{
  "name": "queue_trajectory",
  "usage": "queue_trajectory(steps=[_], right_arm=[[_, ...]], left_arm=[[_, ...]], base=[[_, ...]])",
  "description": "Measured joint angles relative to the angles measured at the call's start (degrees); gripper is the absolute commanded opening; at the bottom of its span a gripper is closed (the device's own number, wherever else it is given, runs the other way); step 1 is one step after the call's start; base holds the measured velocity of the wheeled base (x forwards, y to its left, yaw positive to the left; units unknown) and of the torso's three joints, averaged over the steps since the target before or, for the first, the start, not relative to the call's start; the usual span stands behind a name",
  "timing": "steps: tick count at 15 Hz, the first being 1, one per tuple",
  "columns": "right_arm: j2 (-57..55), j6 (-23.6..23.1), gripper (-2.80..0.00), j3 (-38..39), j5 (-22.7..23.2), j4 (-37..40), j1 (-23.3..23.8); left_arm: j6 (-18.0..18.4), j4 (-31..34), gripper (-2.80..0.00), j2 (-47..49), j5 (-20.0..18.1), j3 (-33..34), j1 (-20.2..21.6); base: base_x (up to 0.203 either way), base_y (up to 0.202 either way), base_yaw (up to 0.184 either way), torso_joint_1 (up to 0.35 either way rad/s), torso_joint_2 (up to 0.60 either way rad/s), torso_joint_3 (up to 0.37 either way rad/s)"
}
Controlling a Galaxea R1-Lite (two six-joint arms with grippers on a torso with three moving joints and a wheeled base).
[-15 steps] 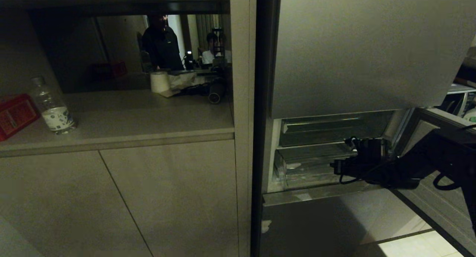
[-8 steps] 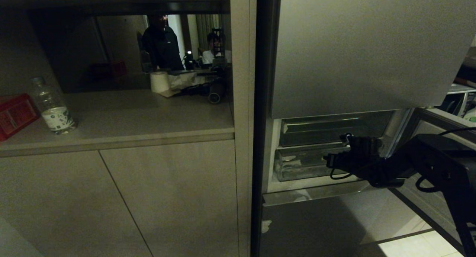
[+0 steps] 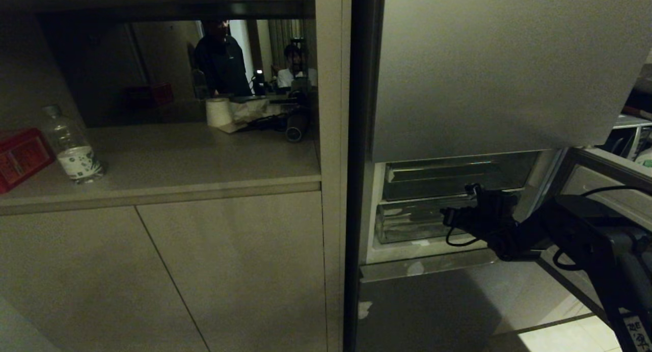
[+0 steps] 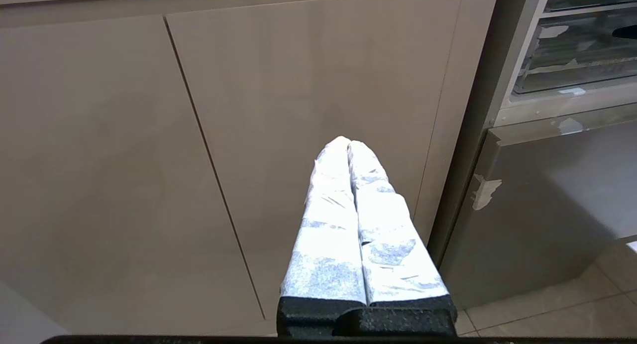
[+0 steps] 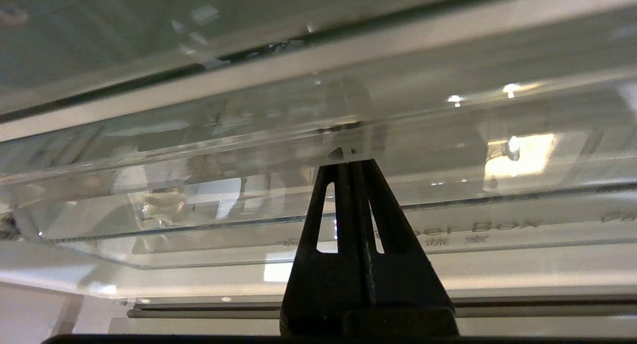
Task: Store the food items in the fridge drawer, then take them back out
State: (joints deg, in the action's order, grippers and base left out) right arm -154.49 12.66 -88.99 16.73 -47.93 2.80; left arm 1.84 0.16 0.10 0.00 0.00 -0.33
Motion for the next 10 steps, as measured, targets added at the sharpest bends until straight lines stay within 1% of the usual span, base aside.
queue_trajectory(steps=[2, 5, 8, 10], right_arm=[[1.3, 0.5, -2.80, 3.6, 0.0, 0.1, 0.0], [6.3, 0.6, -2.80, 10.6, 0.2, 0.2, 0.4], [14.3, 0.3, -2.80, 19.6, 0.1, 1.2, 1.3], [21.6, 0.2, -2.80, 26.2, -0.1, 4.2, 2.6]], left_arm=[[0.0, 0.0, -2.80, 0.0, 0.0, 0.0, 0.0], [0.0, 0.0, -2.80, 0.0, 0.0, 0.0, 0.0], [0.0, 0.0, -2.80, 0.0, 0.0, 0.0, 0.0], [0.0, 0.0, -2.80, 0.0, 0.0, 0.0, 0.0]], base=[[0.000, 0.000, 0.000, 0.000, 0.00, 0.000], [0.000, 0.000, 0.000, 0.000, 0.00, 0.000], [0.000, 0.000, 0.000, 0.000, 0.00, 0.000], [0.000, 0.000, 0.000, 0.000, 0.00, 0.000]])
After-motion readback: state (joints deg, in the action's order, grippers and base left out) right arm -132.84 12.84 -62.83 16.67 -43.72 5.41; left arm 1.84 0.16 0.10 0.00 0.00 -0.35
